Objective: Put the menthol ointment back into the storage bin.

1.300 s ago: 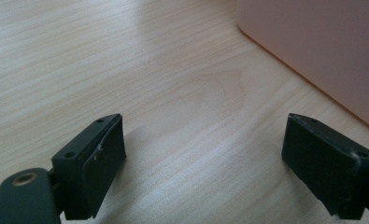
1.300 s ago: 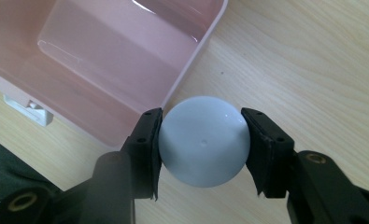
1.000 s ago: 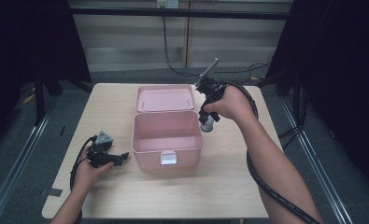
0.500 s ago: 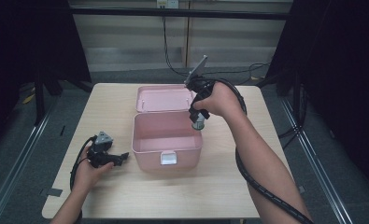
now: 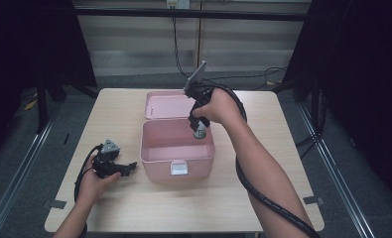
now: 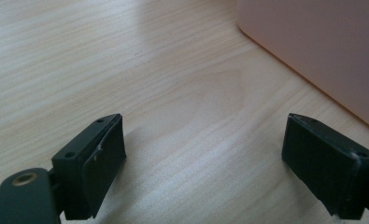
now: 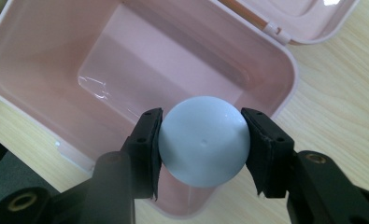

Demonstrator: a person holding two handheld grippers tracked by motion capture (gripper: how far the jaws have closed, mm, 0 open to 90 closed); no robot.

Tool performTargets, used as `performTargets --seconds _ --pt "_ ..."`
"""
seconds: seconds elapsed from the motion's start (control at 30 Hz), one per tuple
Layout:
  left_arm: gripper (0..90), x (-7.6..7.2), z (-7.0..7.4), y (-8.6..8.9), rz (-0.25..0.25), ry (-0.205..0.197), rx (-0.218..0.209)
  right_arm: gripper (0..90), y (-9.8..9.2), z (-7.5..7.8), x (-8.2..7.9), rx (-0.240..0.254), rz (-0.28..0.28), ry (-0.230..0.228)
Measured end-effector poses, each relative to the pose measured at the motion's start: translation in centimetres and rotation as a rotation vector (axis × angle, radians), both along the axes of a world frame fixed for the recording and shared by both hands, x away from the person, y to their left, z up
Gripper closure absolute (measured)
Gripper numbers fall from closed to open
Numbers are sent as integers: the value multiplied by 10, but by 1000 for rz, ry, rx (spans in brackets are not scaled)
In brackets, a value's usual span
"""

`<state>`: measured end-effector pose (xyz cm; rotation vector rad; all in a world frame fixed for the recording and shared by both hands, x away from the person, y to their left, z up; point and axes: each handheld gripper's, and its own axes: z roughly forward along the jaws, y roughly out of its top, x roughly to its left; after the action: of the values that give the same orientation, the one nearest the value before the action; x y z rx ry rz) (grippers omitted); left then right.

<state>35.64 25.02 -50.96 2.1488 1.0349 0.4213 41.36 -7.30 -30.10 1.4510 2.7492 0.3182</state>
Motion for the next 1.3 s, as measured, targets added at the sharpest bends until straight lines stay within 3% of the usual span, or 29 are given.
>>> performTargets --seconds 0.77,1.3 --pt "129 0 0 -1 7 -1 -9 509 24 -35 16 -13 -47 21" --pt "129 0 0 0 5 2 -10 508 23 -64 28 -22 -99 28"
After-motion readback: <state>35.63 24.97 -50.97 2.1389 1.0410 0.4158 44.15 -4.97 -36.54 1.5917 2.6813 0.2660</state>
